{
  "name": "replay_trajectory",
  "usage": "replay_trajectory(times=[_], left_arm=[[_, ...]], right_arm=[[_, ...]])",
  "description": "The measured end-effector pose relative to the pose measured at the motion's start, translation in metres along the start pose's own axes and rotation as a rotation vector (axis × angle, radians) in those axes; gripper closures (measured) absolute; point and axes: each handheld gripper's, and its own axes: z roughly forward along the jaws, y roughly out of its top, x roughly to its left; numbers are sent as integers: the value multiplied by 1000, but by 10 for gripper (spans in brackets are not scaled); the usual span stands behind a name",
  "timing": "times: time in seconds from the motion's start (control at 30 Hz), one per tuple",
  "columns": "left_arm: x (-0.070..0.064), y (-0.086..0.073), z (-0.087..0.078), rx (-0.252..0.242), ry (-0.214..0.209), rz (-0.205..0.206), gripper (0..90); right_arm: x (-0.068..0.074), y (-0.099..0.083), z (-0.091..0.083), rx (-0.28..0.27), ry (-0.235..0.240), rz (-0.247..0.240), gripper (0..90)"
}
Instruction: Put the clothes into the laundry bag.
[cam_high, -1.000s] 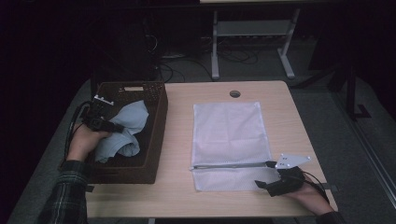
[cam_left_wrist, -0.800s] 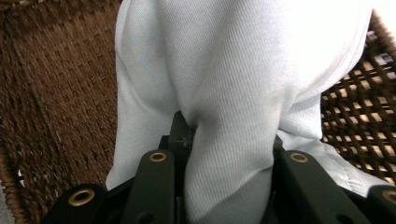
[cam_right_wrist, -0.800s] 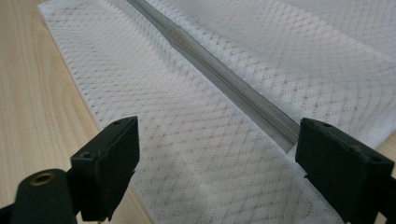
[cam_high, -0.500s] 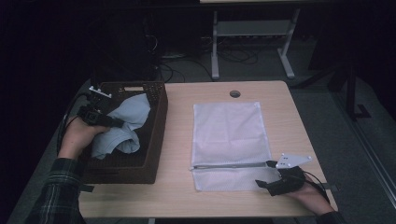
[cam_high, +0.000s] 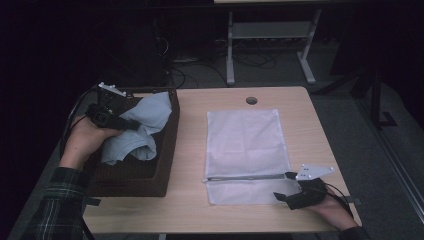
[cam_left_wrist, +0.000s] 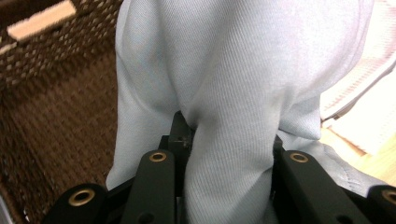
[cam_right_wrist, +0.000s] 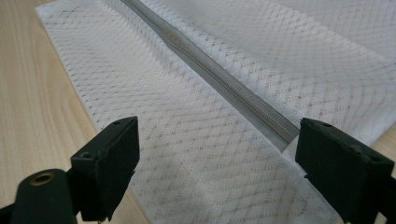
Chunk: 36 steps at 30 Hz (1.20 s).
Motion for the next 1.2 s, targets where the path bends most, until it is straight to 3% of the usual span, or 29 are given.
replay_trajectory(times=[0.47,0.7,1.2], left_arm=[[-46,28,1,-40,-85,117,686],[-68,39,10,-57,-121,137,686],[-110,31,45,-59,-189,163,686]], right_arm=[[0,0,0,0,2,-2,132],[0,0,0,0,3,-5,132],[-2,1,-3,-23,14,5,133]])
